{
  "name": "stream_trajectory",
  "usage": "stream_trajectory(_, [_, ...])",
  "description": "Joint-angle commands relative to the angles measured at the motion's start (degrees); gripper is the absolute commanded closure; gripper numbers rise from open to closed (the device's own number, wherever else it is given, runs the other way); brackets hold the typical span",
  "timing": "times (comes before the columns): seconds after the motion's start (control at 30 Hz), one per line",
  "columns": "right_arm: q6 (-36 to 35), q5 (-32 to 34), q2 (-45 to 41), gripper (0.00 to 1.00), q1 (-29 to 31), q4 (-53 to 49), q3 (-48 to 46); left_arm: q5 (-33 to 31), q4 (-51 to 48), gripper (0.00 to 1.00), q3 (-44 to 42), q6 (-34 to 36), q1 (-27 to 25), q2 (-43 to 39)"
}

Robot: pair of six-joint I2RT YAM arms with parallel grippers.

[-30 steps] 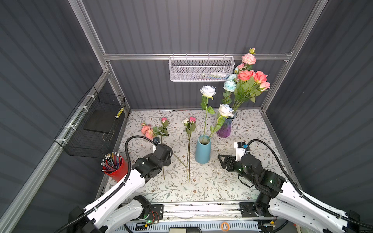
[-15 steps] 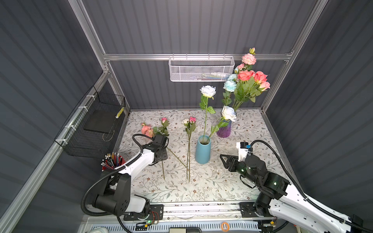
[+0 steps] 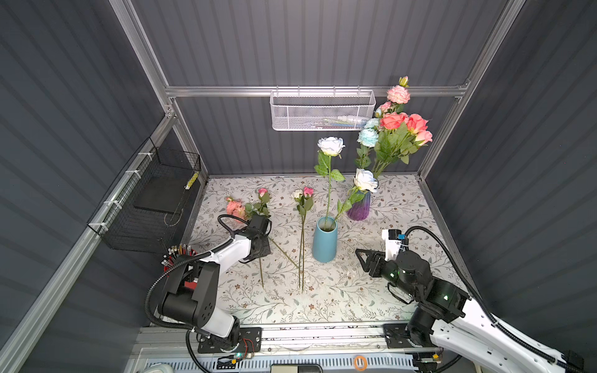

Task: Arrange the flowers into the vase
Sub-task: 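Lower left gripper and grasp the pink rose stem on the table, then lift the pink rose with left gripper while right gripper reaches to its stem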

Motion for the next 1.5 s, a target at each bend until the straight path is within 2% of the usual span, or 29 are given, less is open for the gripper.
stream_trajectory(0.0, [0.43,0.73,-0.52,0.47,-0.29,-1.44,-0.40,1.57,1.56,0.76,-0.27,1.06,0.46,2.23])
stream_trajectory(0.27, [0.44,0.64,-0.75,0.48,-0.29,-1.76,0.25,3.17,2.46,0.90,-0.03,2.07,0.55,3.38])
stream_trajectory(0.33, [0.53,0.62,-0.72,0.48,-0.36,-1.88,0.46,3.66,0.46,0.97,1.39,3.59,0.55,3.09])
stream_trajectory(0.47, [0.36,0.70,-0.59,0.48,-0.37,-2.07,1.22,5.53,-4.36,1.00,5.29,5.89,0.46,0.91])
stream_trajectory(0.8, [-3.16,-0.10,1.31,0.48,-0.37,-1.15,4.27,9.91,-9.12,1.00,8.82,7.70,0.46,-15.43])
stream_trajectory(1.0, [-6.41,-5.18,6.99,0.50,0.01,-3.30,13.20,17.42,3.23,1.00,-0.81,8.24,0.37,-37.96])
stream_trajectory(1.13, [-8.51,-4.25,10.12,0.51,2.43,-4.51,20.77,20.49,12.32,1.00,-7.15,7.65,0.37,-53.85])
stream_trajectory(1.2, [-10.00,-2.47,11.69,0.51,4.46,-5.47,24.94,22.69,12.97,1.00,-6.62,7.23,0.36,-56.21])
stream_trajectory(1.33, [-13.96,0.34,16.10,0.47,9.86,-6.02,32.89,29.47,14.17,1.00,-3.35,5.40,0.29,-54.47])
stream_trajectory(1.47, [-20.21,-0.22,23.21,0.40,13.00,-5.72,40.37,30.42,16.90,1.00,-2.95,1.27,0.23,-52.54])
